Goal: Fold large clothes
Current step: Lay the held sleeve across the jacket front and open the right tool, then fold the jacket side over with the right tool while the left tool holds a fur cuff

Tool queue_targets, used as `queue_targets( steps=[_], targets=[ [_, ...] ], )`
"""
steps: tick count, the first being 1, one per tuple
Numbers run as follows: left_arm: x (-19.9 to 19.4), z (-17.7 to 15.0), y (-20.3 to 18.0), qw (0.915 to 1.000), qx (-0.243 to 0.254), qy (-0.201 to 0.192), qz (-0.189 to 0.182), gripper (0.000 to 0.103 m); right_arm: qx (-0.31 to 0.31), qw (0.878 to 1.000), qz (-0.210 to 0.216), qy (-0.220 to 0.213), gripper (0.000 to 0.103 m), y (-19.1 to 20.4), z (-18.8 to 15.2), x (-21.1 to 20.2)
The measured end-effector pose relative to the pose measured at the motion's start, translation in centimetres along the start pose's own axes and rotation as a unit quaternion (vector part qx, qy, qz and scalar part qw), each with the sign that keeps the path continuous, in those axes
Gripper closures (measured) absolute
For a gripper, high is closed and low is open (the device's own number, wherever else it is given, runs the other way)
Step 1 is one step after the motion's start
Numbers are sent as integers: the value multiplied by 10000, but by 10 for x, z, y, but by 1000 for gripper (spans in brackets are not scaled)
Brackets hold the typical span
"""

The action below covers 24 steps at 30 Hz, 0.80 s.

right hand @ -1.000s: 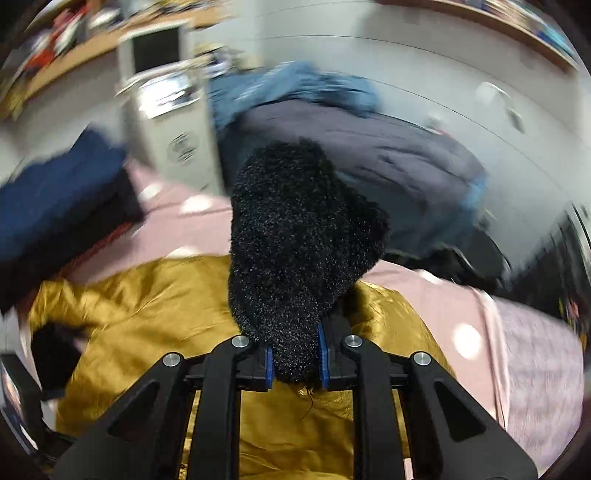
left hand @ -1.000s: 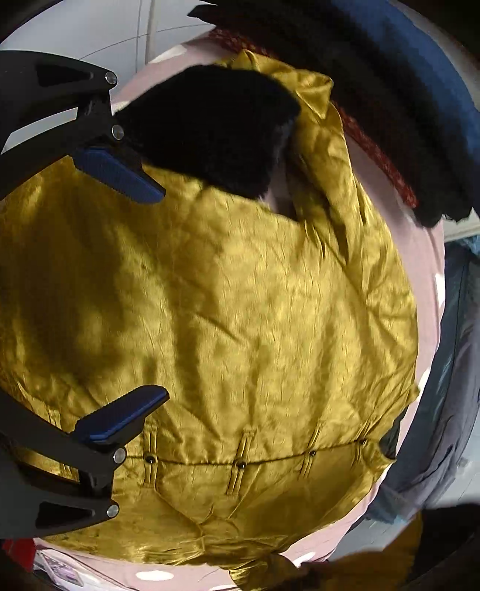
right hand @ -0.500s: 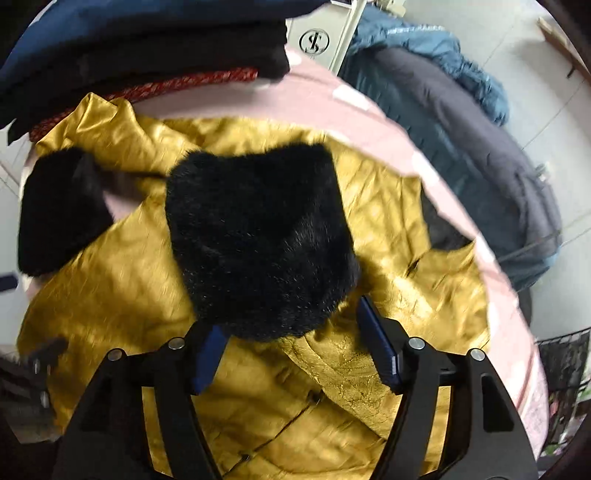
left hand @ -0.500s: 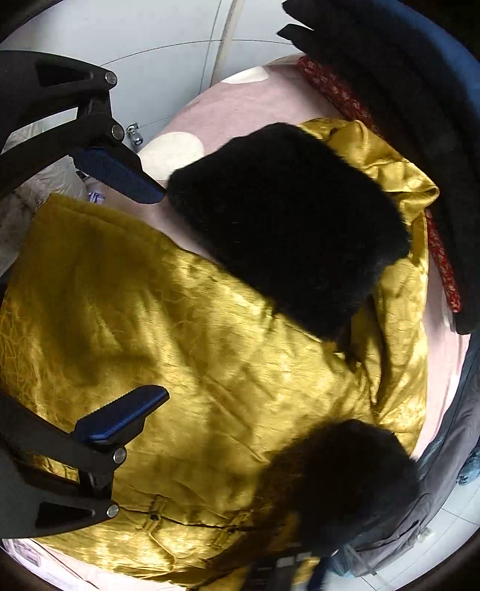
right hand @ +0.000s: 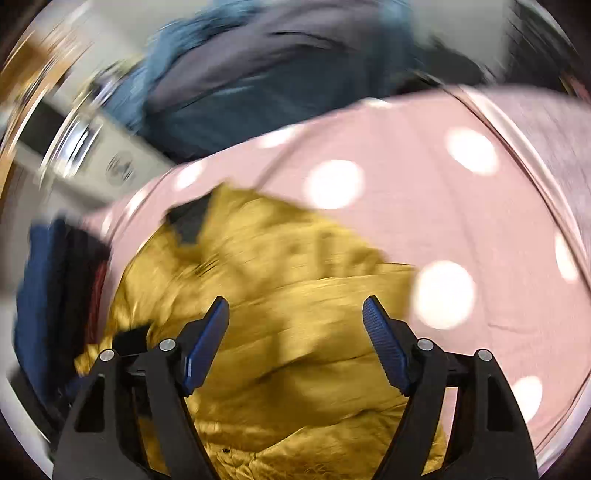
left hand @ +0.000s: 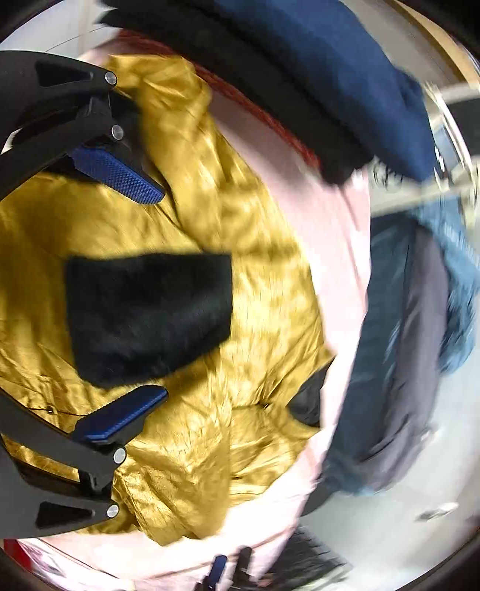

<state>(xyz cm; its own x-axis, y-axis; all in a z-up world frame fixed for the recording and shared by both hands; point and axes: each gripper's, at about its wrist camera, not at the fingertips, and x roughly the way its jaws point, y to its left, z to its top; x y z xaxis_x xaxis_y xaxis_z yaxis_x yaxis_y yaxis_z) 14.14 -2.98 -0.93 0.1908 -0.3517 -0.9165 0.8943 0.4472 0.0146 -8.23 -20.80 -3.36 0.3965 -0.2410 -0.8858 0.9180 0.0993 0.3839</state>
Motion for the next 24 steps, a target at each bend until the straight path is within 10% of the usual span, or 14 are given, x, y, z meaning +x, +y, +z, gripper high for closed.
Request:
queue_targets(
  steps=[6, 11, 14, 20, 24],
  targets=[
    [83, -20, -28, 9914, 220, 1289, -111, 7, 1866, 9781, 484, 791, 40, -107, 23, 49],
    [114, -36, -20, 9871, 219, 1584, -26, 5, 2051, 9655, 1069, 1193, 47, -105, 22, 85],
    [119, -32, -19, 9859, 268, 1653, -44, 5, 2000, 9646, 1108, 1314, 73, -93, 26, 98],
    [128, -27, -20, 9865, 256, 1620, -37, 5, 183, 9993, -303, 133, 96, -36, 51, 53],
    [129, -27, -19, 9866, 193, 1621, 11, 5, -1003, 9854, -1235, -609, 101, 3, 59, 32]
  ],
)
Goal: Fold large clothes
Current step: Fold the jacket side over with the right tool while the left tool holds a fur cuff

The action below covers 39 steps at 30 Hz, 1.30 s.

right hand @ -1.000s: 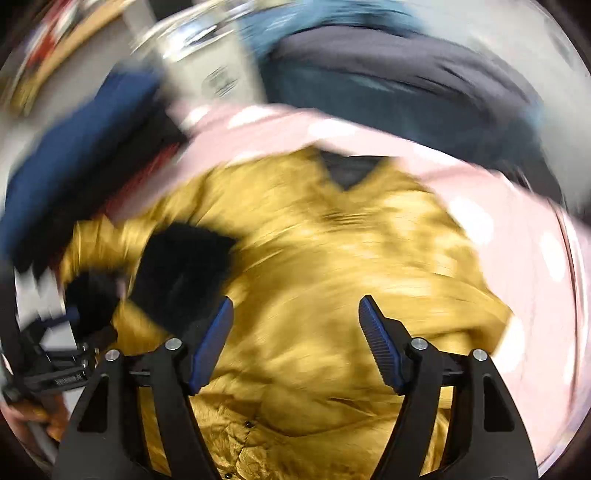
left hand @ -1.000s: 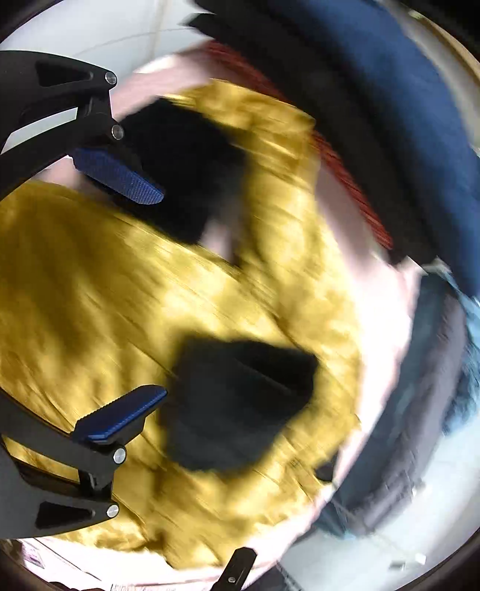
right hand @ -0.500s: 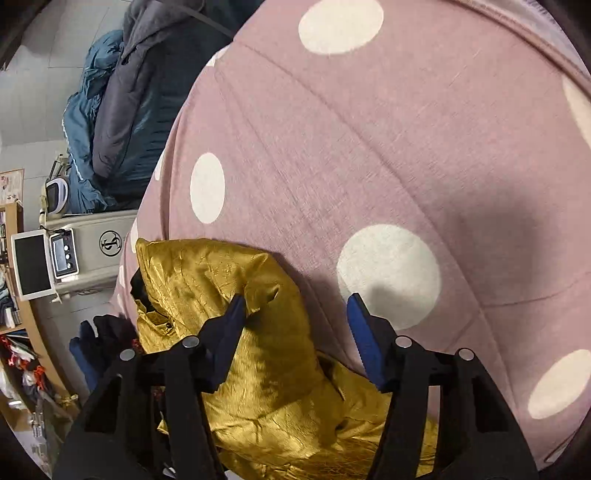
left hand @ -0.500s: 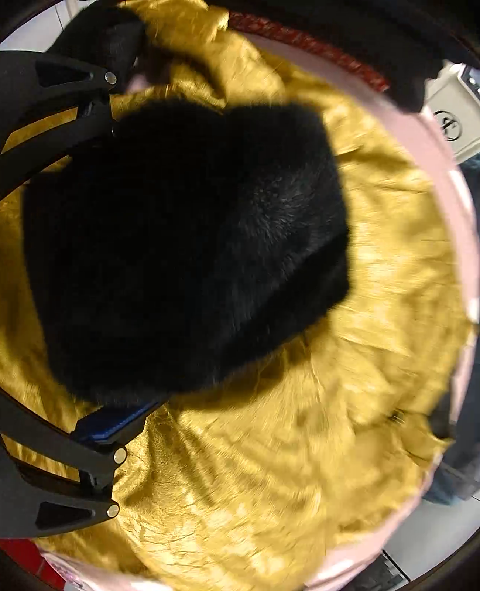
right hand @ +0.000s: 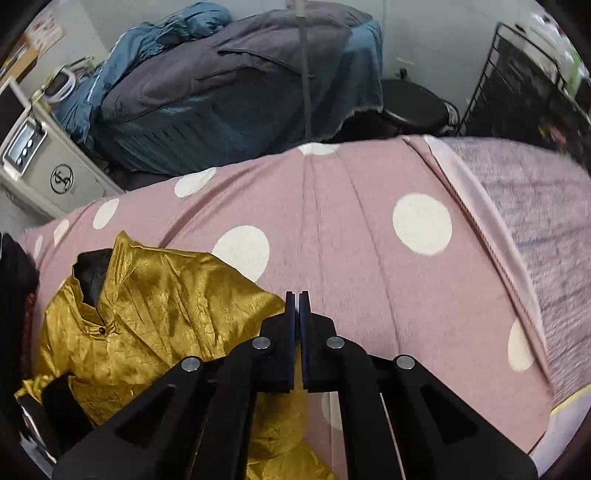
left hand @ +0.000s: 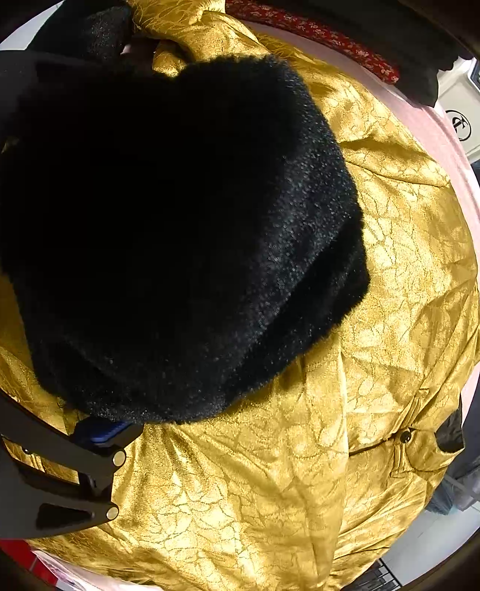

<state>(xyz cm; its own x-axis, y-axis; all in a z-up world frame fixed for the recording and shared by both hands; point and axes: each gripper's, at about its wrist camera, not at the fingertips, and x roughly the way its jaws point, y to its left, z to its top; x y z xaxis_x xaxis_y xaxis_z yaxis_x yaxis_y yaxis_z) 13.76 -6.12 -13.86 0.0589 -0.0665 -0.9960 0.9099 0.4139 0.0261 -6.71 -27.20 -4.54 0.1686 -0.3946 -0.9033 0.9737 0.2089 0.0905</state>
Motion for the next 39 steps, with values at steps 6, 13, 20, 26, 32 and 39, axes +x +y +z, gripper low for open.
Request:
queue_targets(
  steps=[6, 13, 20, 26, 32, 39],
  targets=[
    [11, 16, -6, 10000, -1, 73, -46, 5, 821, 9955, 380, 271, 96, -15, 20, 8],
    [9, 7, -7, 9999, -114, 2, -1, 4, -44, 9978, 655, 110, 47, 26, -49, -39],
    [10, 11, -9, 9999, -129, 69, -19, 4, -1500, 9849, 342, 790, 47, 80, -131, -4],
    [9, 15, 2, 9997, -233, 92, -78, 4, -1803, 9776, 322, 1040, 45, 57, -119, 55],
    [11, 17, 2, 9997, -244, 61, -66, 4, -2642, 9586, 87, 1057, 29, 70, -142, 45],
    [11, 15, -4, 9997, -212, 85, -74, 4, -2729, 9581, -251, 839, 25, 70, -180, 22]
  ],
)
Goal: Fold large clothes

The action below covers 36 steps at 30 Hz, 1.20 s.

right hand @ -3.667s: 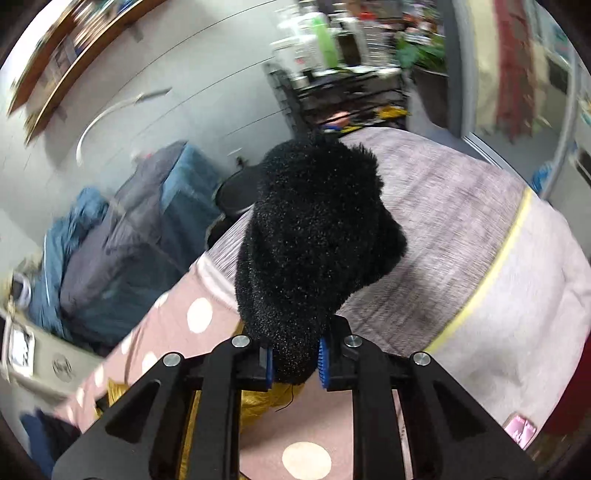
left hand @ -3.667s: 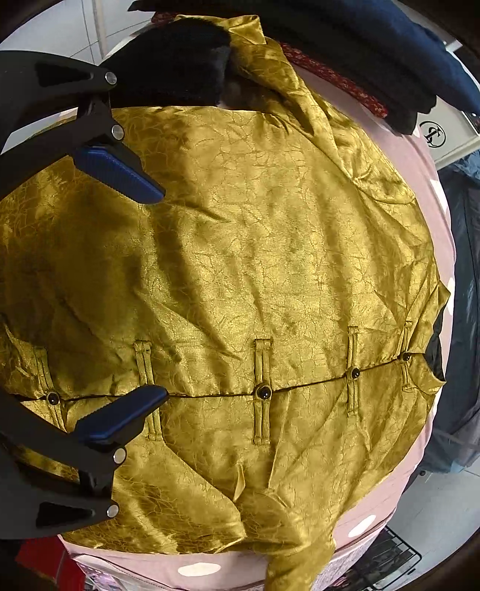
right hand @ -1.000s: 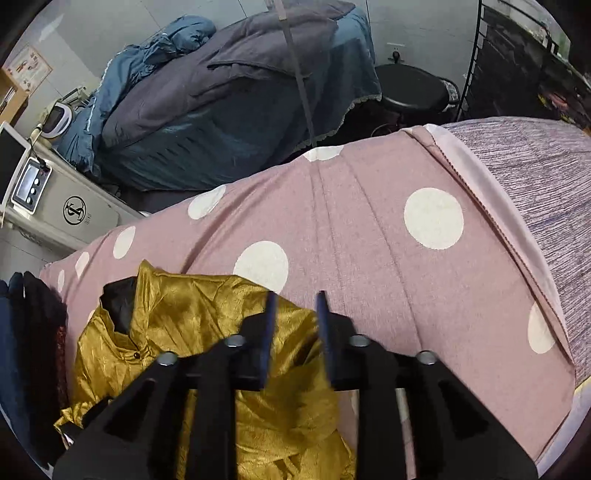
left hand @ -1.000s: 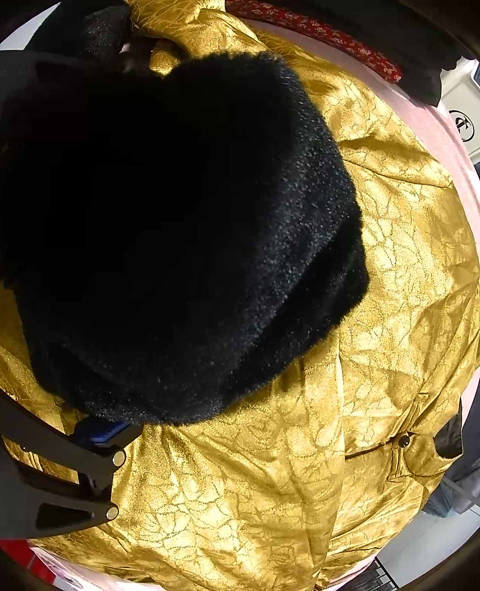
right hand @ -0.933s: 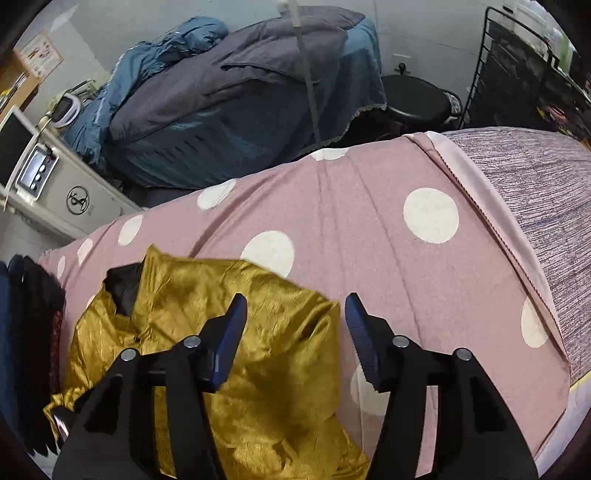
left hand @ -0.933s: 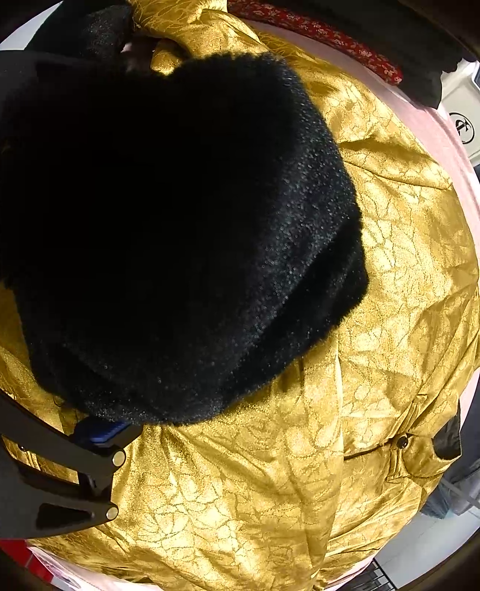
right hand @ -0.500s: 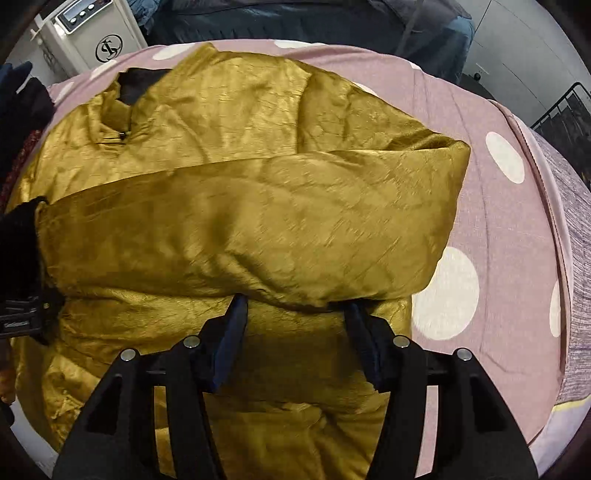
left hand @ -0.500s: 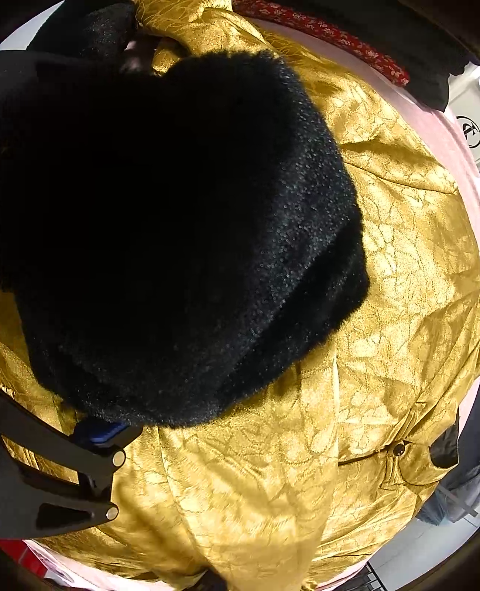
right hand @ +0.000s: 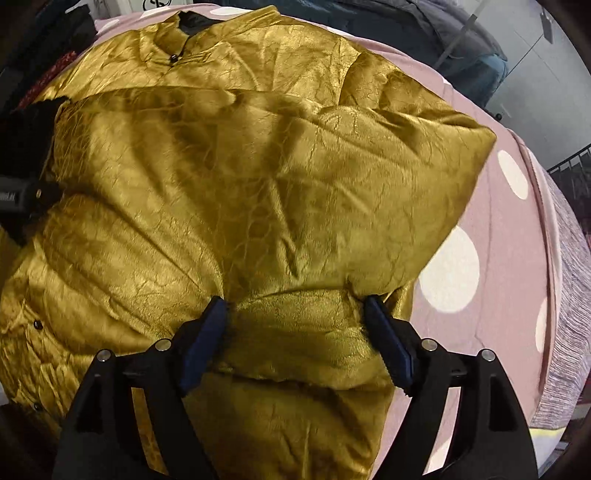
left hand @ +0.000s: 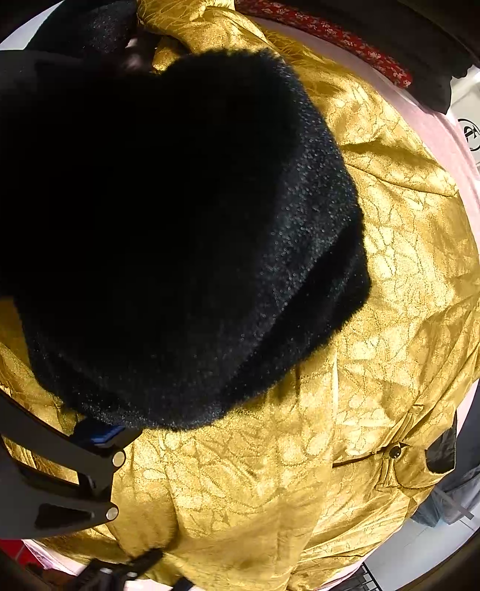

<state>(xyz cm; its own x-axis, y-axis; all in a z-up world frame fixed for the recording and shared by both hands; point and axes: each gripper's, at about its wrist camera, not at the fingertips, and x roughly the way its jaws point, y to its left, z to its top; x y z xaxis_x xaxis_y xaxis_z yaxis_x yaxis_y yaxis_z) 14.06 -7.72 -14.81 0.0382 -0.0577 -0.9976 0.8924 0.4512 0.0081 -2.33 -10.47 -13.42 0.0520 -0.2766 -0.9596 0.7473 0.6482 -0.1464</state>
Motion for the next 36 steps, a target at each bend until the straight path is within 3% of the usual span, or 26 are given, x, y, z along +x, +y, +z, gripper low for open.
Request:
queue_targets(
  steps=[6, 11, 16, 22, 30, 36],
  targets=[
    [0, 6, 1, 9999, 56, 88, -3, 4, 134, 9998, -44, 139, 24, 4, -16, -9],
    [-7, 5, 3, 10000, 66, -43, -25, 5, 1098, 9936, 247, 26, 24, -21, -13, -42],
    [-34, -14, 7, 9988, -124, -469, 113, 6, 1444, 9883, 486, 110, 24, -21, -19, -64],
    [-64, -57, 16, 9954, -54, -915, 261, 6, 1388, 9867, 783, 330, 24, 15, -35, -74],
    [-93, -121, 61, 9901, -689, -1222, 68, 6, 739, 9949, 675, 149, 24, 57, -41, -92],
    [-109, -145, 87, 9829, -776, -1620, -397, 6, 562, 9959, 679, 198, 24, 72, -48, -95]
  ],
)
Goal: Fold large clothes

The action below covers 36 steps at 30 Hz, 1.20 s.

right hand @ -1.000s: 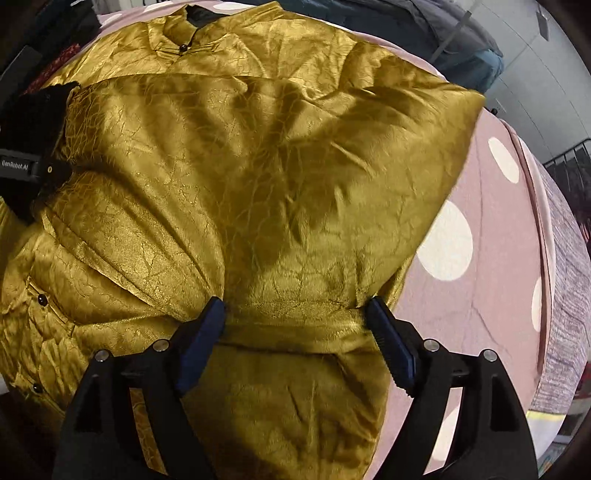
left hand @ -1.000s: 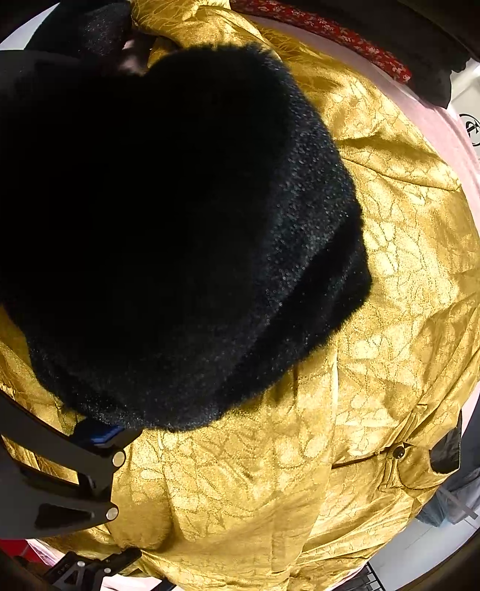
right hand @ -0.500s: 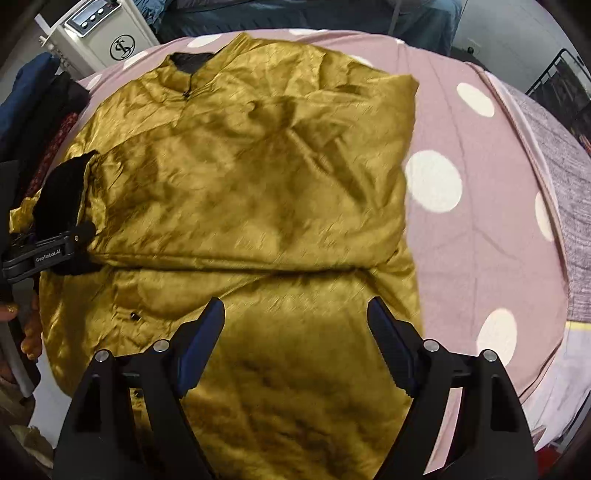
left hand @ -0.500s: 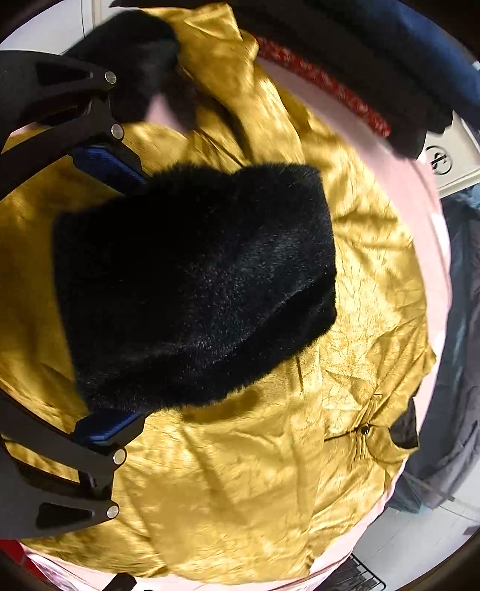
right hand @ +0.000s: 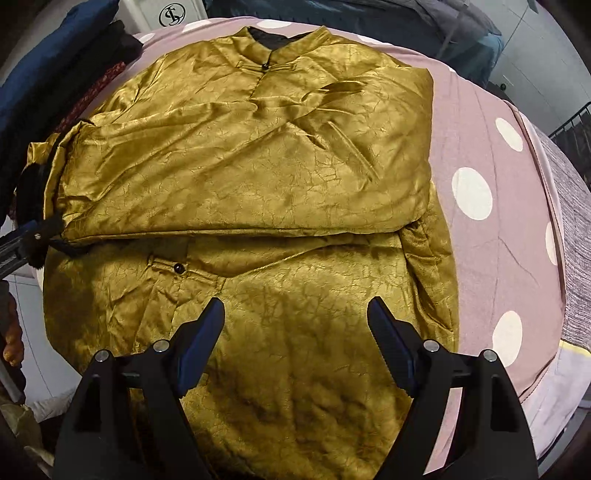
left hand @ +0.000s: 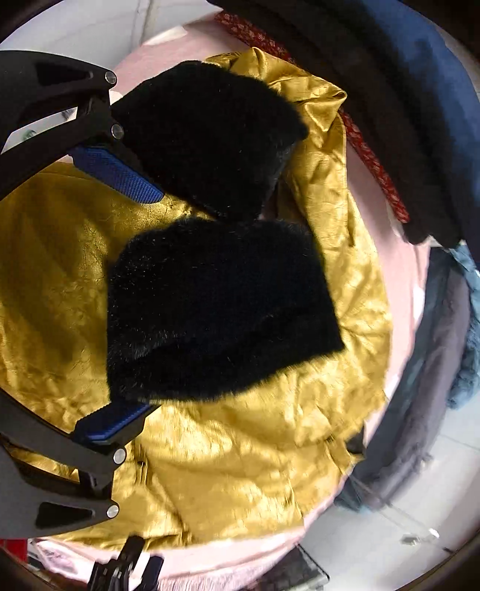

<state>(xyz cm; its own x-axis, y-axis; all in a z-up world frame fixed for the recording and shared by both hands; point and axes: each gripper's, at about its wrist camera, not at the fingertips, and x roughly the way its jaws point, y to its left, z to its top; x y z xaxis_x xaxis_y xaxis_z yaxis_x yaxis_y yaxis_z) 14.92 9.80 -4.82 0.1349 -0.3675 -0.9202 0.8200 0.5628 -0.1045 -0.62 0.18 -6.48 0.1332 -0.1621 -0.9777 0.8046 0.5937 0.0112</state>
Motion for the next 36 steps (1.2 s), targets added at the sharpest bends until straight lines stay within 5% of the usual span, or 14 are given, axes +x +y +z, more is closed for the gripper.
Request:
queue_targets(
  steps=[4, 9, 13, 20, 22, 28, 32, 34, 36],
  targets=[
    [-8, 8, 4, 9961, 21, -99, -880, 6, 11, 10000, 13, -8, 24, 7, 3, 2],
    [2, 33, -14, 9941, 276, -161, -1040, 6, 115, 9999, -33, -96, 24, 13, 13, 2],
    [-13, 43, -4, 9938, -82, -473, -1004, 6, 133, 9998, -43, -171, 24, 17, 20, -1],
    [-27, 7, 80, 9888, -1242, -538, 630, 6, 75, 9999, -136, 10, 24, 20, 17, 12],
    [-33, -7, 92, 9875, -1069, -581, 1004, 6, 135, 9998, -100, 51, 24, 20, 16, 15],
    [-16, -19, 69, 9902, -218, -368, 1333, 6, 19, 9999, -59, 114, 24, 31, 20, 19],
    [11, -21, 63, 9839, 50, -103, 1781, 7, -178, 9998, -67, 49, 24, 42, 22, 15],
    [23, -12, 76, 9760, -60, 25, 2178, 27, -280, 9995, -109, 19, 24, 45, 22, 13],
    [18, -2, 100, 9748, -495, 23, 2175, 49, -345, 9993, -138, -5, 24, 46, 20, 11]
  ],
)
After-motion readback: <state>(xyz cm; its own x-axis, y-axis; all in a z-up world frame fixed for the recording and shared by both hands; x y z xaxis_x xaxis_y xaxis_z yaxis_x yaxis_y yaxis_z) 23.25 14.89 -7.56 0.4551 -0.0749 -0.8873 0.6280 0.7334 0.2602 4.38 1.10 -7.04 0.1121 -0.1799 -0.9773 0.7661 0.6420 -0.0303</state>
